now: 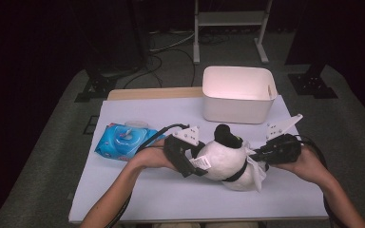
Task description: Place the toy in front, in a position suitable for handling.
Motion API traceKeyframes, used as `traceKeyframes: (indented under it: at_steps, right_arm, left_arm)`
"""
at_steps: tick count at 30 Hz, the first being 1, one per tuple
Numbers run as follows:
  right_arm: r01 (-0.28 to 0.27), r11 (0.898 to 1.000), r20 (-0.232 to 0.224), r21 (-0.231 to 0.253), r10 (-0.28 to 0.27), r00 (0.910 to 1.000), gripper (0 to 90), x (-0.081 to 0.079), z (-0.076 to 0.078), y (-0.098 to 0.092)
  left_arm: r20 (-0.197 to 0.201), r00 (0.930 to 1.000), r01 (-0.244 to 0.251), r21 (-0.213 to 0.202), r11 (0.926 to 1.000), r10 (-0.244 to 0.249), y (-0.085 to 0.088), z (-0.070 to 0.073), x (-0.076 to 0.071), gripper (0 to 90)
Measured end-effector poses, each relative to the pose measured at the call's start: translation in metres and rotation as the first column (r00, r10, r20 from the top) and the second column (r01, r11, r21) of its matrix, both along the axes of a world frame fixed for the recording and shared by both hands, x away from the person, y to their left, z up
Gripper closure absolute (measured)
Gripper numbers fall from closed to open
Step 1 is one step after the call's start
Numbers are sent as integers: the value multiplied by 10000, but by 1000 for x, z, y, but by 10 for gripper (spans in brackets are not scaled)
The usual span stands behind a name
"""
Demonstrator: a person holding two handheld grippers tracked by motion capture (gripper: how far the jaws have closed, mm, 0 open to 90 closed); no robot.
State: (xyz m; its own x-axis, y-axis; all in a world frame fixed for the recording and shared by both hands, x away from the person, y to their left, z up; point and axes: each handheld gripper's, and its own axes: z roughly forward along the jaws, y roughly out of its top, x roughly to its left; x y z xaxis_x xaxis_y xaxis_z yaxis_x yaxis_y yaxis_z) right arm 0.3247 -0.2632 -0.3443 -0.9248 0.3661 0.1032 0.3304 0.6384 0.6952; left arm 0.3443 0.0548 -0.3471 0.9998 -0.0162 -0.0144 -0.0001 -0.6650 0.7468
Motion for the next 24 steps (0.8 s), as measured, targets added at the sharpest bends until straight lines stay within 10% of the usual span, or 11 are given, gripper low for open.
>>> traceKeyframes:
  at_steps: [10, 24]
  right_arm:
    - [32, 9999, 45, 132, -33, 10000, 808, -1, -1, -1]
    - [-221, 9952, 209, 948, 202, 9996, 810, 1, 1, 8]
  left_arm:
    - [179, 9995, -251, -493, 9985, 260, 2, 1, 1, 290]
    - [354, 9989, -302, -430, 9986, 317, 11, 23, 3, 327]
